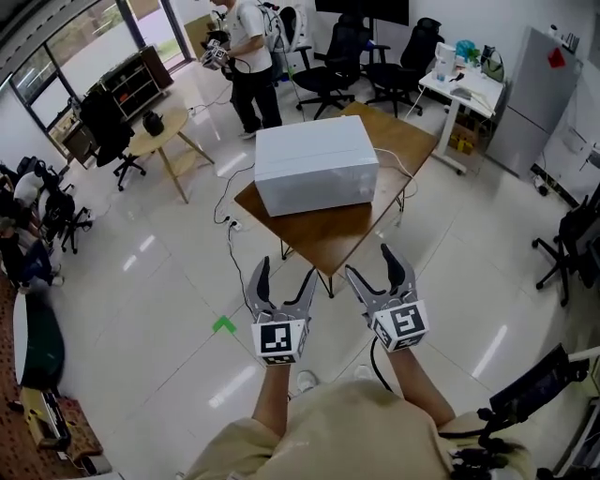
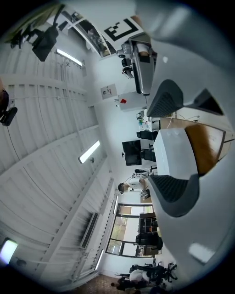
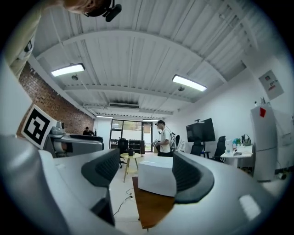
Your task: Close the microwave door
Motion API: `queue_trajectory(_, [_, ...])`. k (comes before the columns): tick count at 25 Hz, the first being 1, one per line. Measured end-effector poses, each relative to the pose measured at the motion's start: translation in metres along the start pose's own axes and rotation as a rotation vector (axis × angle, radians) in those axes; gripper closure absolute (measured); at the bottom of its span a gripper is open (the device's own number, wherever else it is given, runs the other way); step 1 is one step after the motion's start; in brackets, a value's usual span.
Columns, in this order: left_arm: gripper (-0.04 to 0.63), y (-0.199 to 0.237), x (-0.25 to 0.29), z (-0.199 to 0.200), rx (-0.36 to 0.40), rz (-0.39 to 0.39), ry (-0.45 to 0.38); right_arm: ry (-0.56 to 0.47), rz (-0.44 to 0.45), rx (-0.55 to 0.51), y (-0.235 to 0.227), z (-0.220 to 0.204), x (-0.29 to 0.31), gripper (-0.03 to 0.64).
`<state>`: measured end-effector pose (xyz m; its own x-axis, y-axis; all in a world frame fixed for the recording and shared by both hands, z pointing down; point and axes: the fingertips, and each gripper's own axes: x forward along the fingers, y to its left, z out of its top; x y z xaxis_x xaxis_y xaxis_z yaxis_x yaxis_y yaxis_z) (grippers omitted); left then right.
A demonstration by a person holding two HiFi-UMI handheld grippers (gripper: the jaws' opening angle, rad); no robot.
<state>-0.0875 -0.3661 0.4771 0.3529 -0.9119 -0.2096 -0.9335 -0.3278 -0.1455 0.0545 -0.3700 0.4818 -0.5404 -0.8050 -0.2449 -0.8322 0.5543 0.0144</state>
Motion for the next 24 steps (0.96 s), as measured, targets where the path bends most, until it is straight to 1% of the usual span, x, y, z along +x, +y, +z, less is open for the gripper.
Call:
queue_trajectory(2, [0.193,0.018,-0.011,0.002,-0.016,0.015,-0.003,-0.006,0.011,-0.024,0.020,0.008,0.006,0.261])
queue_trajectory(6, [0.193,0.040,-0.015,-0.009,-0.026,0.019,0.010,-0.002,0.022,-0.031,0.036,0.010,0.020,0.261])
queue_trajectory(9, [0.193,0.051,-0.018,-0.018,-0.033,0.020,0.018,-0.019,0.020,-0.013,0.040,0.008,0.028,0.261])
queue_trajectory(11, [0.196,0.057,-0.020,-0.015,-0.024,0.022,0.011,-0.030,0.007,-0.002,0.041,0.010,0.031,0.261])
queue_trajectory(14, [0.236,0.067,-0.025,-0.005,-0.037,0.044,-0.012,-0.028,-0.016,0.009,0.040,0.010,0.035,0.261])
queue_trajectory(15, [0.238,0.068,-0.026,-0.003,-0.037,0.043,-0.007,-0.026,-0.017,0.012,0.040,0.010,0.036,0.262])
queue_trajectory(17, [0.238,0.068,-0.028,-0.002,-0.030,0.032,0.028,-0.028,-0.013,0.015,0.041,0.010,0.038,0.262])
queue_trajectory(20, [0.238,0.068,-0.026,0.002,-0.014,0.026,-0.026,-0.033,-0.013,0.018,0.043,0.011,0.037,0.265])
queue_trajectory(24, [0.238,0.067,-0.027,0.008,0.016,0.011,-0.041,-0.035,-0.038,0.020,0.045,0.013,0.037,0.268])
